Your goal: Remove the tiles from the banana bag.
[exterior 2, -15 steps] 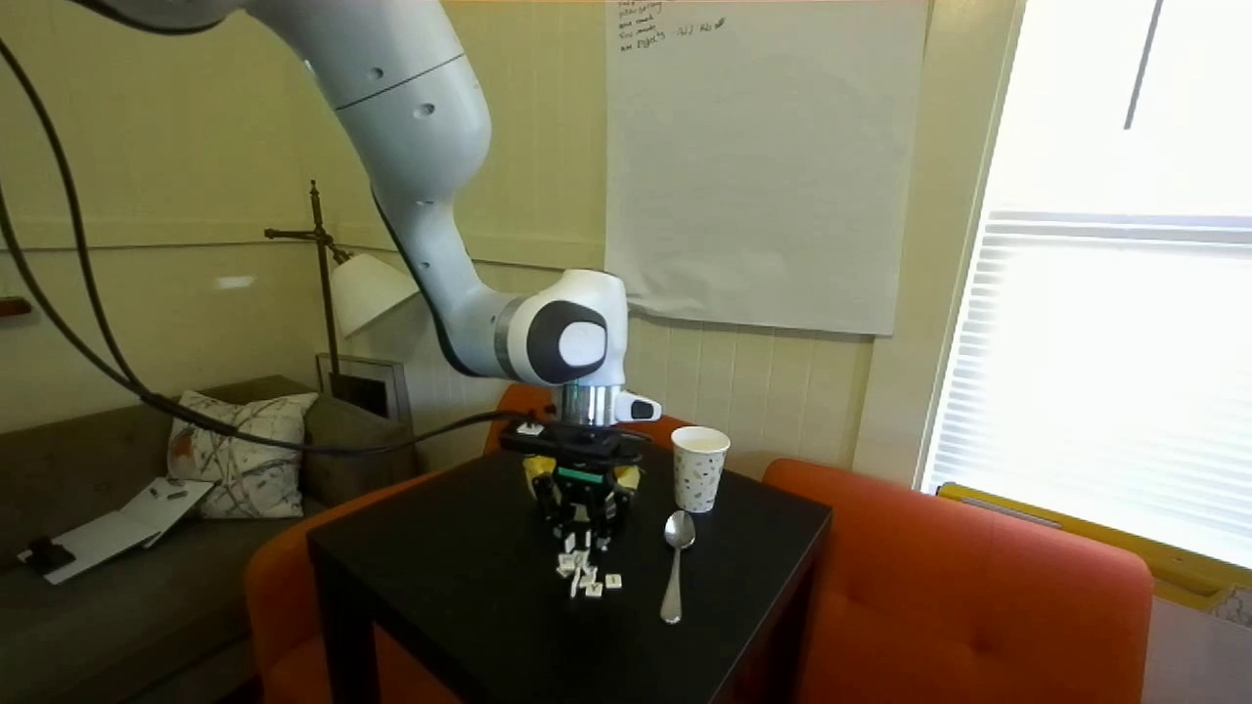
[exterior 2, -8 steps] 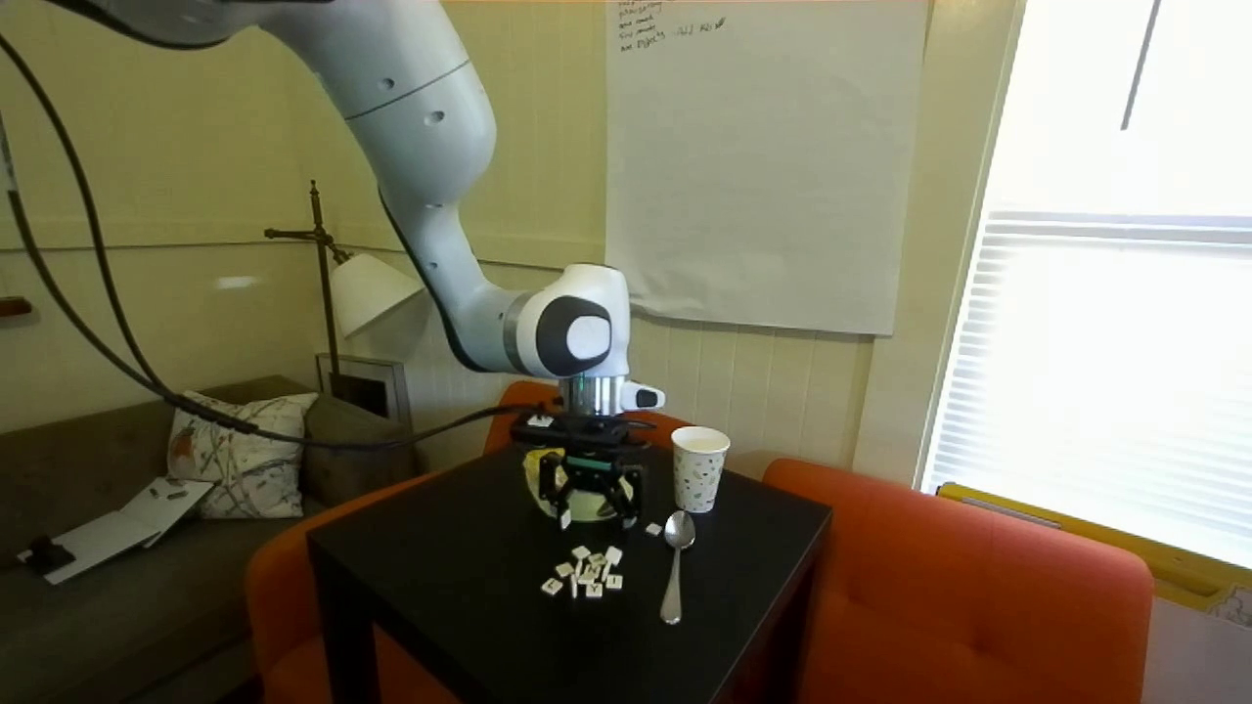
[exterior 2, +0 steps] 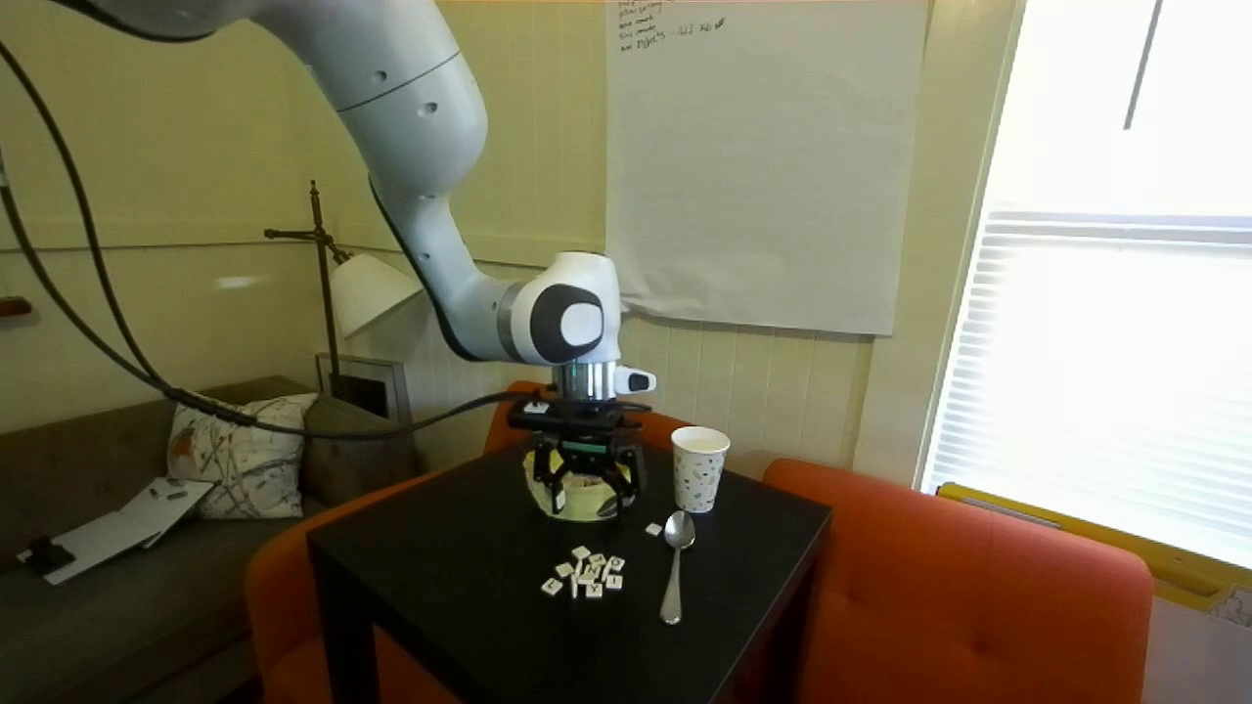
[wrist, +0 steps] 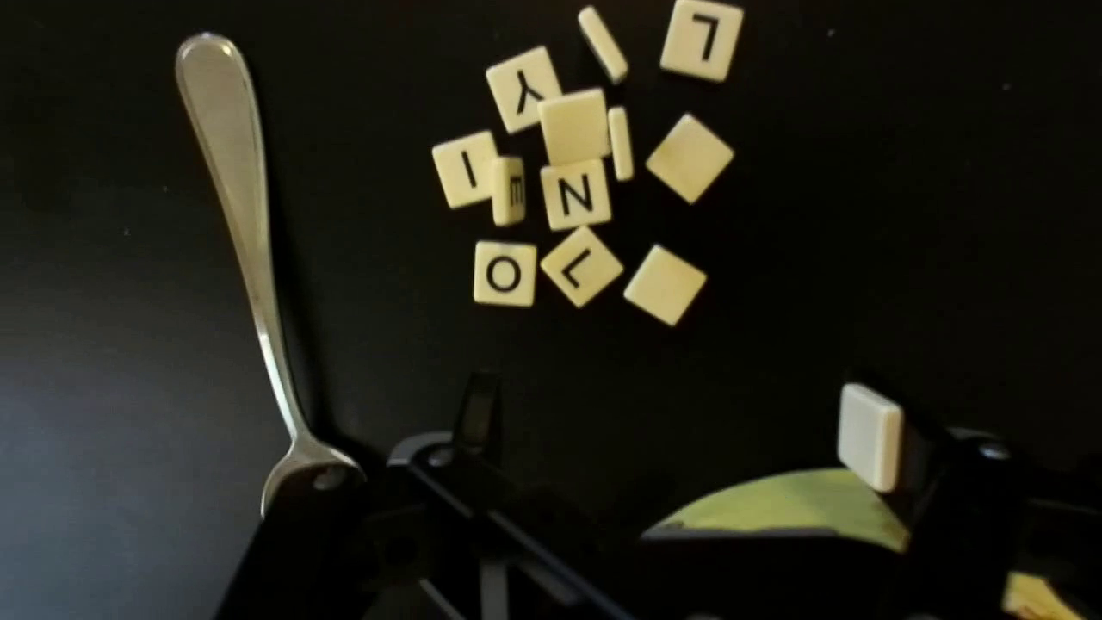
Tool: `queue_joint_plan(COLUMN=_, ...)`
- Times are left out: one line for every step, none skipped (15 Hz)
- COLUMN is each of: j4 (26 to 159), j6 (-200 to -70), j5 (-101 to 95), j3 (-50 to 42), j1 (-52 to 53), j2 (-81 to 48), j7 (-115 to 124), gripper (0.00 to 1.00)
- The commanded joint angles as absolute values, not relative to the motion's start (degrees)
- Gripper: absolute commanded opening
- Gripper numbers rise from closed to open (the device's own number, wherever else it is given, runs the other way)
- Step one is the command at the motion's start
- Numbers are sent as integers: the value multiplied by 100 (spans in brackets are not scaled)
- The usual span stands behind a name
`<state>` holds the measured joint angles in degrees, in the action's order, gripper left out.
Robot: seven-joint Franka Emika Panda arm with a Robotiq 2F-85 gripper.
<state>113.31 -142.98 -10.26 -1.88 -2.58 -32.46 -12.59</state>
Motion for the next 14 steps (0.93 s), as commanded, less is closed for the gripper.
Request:
queue_joint_plan(j4=11404, j6=-14759, j5=-1050, j3=-46, j1=-269, j2=-2931, j7=-1420, gripper=100)
queue_joint_plan(j4=11342, j6=-14894, j5=-986, j3=81, j1=-333, j2=-2916, j7=-1640, gripper=100)
queue_joint_plan(j4=11264, j6=-14985, j5=-941, j3=187, j1=-373, j2=-2926, j7=-1821, gripper=100)
queue_joint_plan(j4=11183, j6=-15086, j5=-884, j3=304, j1=-420, j2=-2969, j7=-2008, gripper=100)
queue_joint_plan(j4=11112, j6=-15152, j5=-840, j3=419, j1=-459, j2=-3013, j7=-2199, gripper=100)
queue_joint_plan(j4=11027, j6=-15228, j5=-817, j3=515, j1=-484, j2=-3088, j7=-2365, gripper=100)
queue_joint_plan(j4=10973, j6=-15226, j5=-808, j3=586, j1=-498, j2=-3132, j7=-2494, gripper=100)
queue_joint_plan(j4=10938, j6=-15212, j5=-766, j3=680, j1=-538, j2=-3165, j7=-2642, gripper=100)
queue_joint_plan(j4=10911, j6=-15156, j5=-742, j3=744, j1=-564, j2=-3188, j7=-2766, gripper=100)
queue_joint_plan(j4=10884, j6=-15074, j5=-727, j3=799, j1=-590, j2=-3214, j7=-2896, gripper=100)
queue_joint_plan(j4=10873, j6=-15051, j5=-723, j3=852, j1=-622, j2=-3241, j7=-3020, gripper=100)
queue_joint_plan(j4=10863, j6=-14991, j5=-753, j3=860, j1=-623, j2=-3273, j7=-3094, gripper=100)
queue_joint_plan(j4=10848, j6=-14952, j5=-785, j3=851, j1=-617, j2=-3311, j7=-3137, gripper=100)
queue_joint_plan(j4=10836, j6=-14954, j5=-836, j3=812, j1=-598, j2=-3368, j7=-3143, gripper=100)
